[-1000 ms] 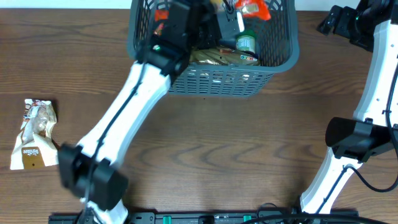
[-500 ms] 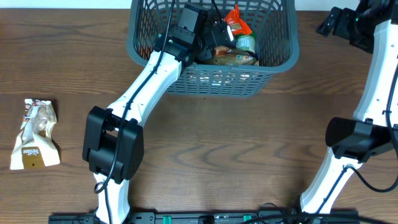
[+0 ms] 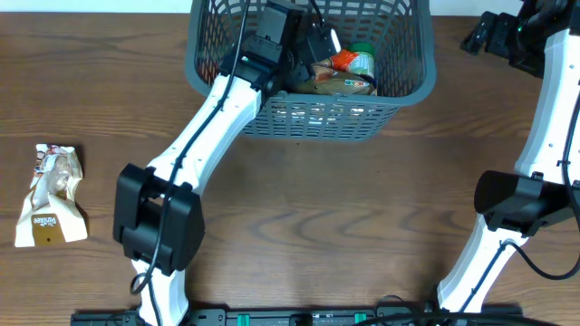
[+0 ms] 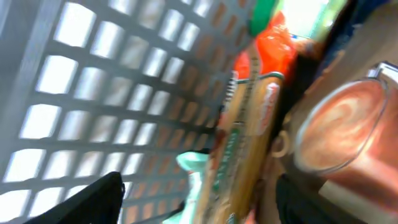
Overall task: Pack container
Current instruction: 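Carry the spaghetti package with the left gripper into the basket, then open the left gripper and withdraw it from the basket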
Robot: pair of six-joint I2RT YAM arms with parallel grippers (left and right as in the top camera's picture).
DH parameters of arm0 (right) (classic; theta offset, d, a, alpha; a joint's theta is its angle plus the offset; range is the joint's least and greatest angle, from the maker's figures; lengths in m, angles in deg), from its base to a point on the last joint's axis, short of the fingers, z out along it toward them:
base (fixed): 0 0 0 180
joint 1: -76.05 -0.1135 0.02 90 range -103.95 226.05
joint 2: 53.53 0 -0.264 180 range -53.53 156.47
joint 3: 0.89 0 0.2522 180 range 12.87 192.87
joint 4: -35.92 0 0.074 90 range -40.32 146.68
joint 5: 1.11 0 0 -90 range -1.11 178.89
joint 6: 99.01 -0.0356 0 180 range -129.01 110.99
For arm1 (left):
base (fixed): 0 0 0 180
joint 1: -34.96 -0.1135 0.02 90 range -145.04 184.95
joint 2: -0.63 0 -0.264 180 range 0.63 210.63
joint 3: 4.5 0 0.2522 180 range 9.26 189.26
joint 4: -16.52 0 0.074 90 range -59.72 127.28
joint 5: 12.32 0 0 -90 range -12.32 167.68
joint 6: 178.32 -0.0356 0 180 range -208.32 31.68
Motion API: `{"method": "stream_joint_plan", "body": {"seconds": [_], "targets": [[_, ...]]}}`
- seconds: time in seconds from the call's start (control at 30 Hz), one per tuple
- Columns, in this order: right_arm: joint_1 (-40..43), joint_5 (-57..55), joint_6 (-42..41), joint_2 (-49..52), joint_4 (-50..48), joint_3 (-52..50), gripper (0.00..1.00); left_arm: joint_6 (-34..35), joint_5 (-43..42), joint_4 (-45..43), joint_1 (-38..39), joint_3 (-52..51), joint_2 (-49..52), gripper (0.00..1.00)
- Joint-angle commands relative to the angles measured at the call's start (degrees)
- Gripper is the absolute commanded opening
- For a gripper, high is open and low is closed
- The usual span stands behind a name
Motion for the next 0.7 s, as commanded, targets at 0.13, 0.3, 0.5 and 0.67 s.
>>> {"method": "stream_joint_plan", "body": {"seconds": [0.13,0.3,0.5,0.67], "targets": [[-0.6,0.2,0.9,0.0,0.2,-0.2,0.99,-0.7,9.1,-1.3,-1.8,5.5,-7.9,0.96],[-0.6,0.2,0.9,0.0,0.2,-0.2,0.99,0.6,14.6,-1.2,-5.3,9.9,-10.9,0.99],[-0.6,0.2,0.9,0.0,0.2,-0.2,0.99,14.8,26.3,3.8,-12.1,11.5,-17.6,0.98],[-0.6,0.2,0.9,0.0,0.1,-0.2,0.99,41.2,28.9,25.5,-22.4,11.5,-25.6,0.98]]}}
